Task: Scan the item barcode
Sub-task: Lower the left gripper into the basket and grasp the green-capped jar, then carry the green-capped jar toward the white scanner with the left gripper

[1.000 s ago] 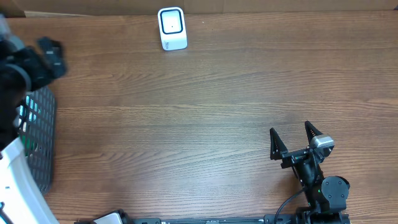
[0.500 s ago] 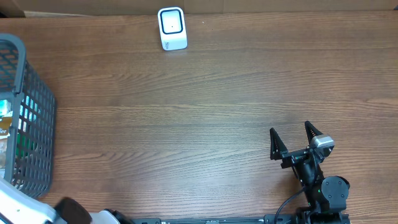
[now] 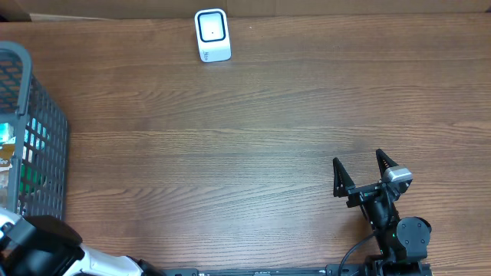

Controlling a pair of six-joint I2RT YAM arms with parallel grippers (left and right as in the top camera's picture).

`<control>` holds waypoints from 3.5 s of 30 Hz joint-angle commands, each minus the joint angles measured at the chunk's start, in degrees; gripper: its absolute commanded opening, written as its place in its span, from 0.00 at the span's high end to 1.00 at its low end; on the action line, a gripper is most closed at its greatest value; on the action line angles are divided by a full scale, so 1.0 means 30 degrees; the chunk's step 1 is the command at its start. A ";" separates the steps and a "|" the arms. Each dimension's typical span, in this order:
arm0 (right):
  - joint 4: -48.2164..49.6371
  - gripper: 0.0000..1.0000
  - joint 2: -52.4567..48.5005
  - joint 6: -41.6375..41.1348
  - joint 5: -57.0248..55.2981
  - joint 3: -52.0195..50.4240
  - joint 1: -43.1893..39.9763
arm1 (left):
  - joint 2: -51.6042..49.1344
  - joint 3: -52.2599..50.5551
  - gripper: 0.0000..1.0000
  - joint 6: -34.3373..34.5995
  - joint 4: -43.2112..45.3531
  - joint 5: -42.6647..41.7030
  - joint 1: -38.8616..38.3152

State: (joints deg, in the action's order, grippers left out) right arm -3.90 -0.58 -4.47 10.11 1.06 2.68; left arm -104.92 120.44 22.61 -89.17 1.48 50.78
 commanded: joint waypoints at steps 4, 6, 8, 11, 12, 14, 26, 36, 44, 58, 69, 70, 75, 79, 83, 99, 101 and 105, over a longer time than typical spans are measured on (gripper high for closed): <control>0.0109 0.00 0.0138 0.0015 0.0022 -0.0204 0.0087 | -0.0634 -0.3526 0.15 0.0401 0.1909 0.0634 0.0058; 0.0109 0.00 0.0138 0.0015 0.0022 -0.0204 0.0087 | -0.0634 -0.5304 0.15 0.0401 0.2922 0.0663 0.0066; 0.0109 0.00 0.0138 0.0015 0.0022 -0.0204 0.0087 | -0.0634 -0.6790 0.15 0.0393 0.3993 0.0714 0.0073; 0.0109 0.00 0.0138 0.0015 0.0022 -0.0204 0.0087 | -0.0634 -0.9224 0.15 0.0226 0.6346 0.0699 0.0051; 0.0109 0.00 0.0138 0.0015 0.0022 -0.0204 0.0087 | -0.0634 -0.9719 0.15 0.0226 0.6805 0.0699 0.0051; 0.0109 0.00 0.0138 0.0015 0.0022 -0.0204 0.0087 | -0.0634 -1.0462 0.15 0.0175 0.7504 0.0699 0.0044; 0.0109 0.00 0.0138 0.0015 0.0022 -0.0204 0.0087 | -0.0962 -1.2101 0.21 0.0029 0.9391 0.0641 -0.0080; 0.0109 0.00 0.0138 0.0015 0.0022 -0.0204 0.0087 | -0.1137 -1.2473 0.46 0.0036 0.9551 0.0641 -0.0080; 0.0109 0.00 0.0138 0.0015 0.0022 -0.0204 0.0087 | -0.1129 -1.1825 0.60 0.0036 0.9071 0.0481 -0.0073; 0.0109 0.00 0.0138 0.0015 0.0022 -0.0204 0.0087 | -0.1093 0.2994 0.62 -0.0525 0.0605 -0.0845 -0.0466; 0.0109 0.00 0.0138 0.0015 0.0022 -0.0204 0.0087 | 0.0750 1.2684 0.60 -0.3628 -0.2543 -0.3905 -0.6521; 0.0109 0.00 0.0138 0.0015 0.0022 -0.0204 0.0087 | 0.0962 1.2670 0.60 -0.3636 -0.2543 -0.3752 -0.7468; 0.0109 0.00 0.0138 0.0015 0.0022 -0.0204 0.0087 | 0.1115 1.1781 0.59 -0.3373 -0.2543 -0.3628 -1.2845; 0.0109 0.00 0.0138 0.0015 0.0022 -0.0204 0.0087 | 0.1042 0.9034 0.59 -0.1851 -0.2543 -0.2936 -1.6058; 0.0109 0.00 0.0138 0.0015 0.0022 -0.0204 0.0087 | 0.0466 0.5697 0.60 -0.0634 -0.2419 -0.2739 -1.8637; 0.0109 0.00 0.0138 0.0015 0.0022 -0.0204 0.0087 | -0.6499 -0.1472 0.59 0.2798 0.3126 -0.1960 -2.5616; 0.0109 0.00 0.0138 0.0015 0.0022 -0.0204 0.0087 | -0.7206 -0.1472 0.59 0.2382 0.3286 -0.1814 -2.6017; 0.0109 0.00 0.0138 0.0015 0.0022 -0.0204 0.0087 | -0.8663 -0.1472 0.59 0.2331 0.3745 -0.0415 -2.6695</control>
State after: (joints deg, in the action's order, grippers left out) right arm -3.92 -0.58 -4.47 10.11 1.06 2.66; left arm -128.62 115.79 30.00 -78.65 -3.38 -28.34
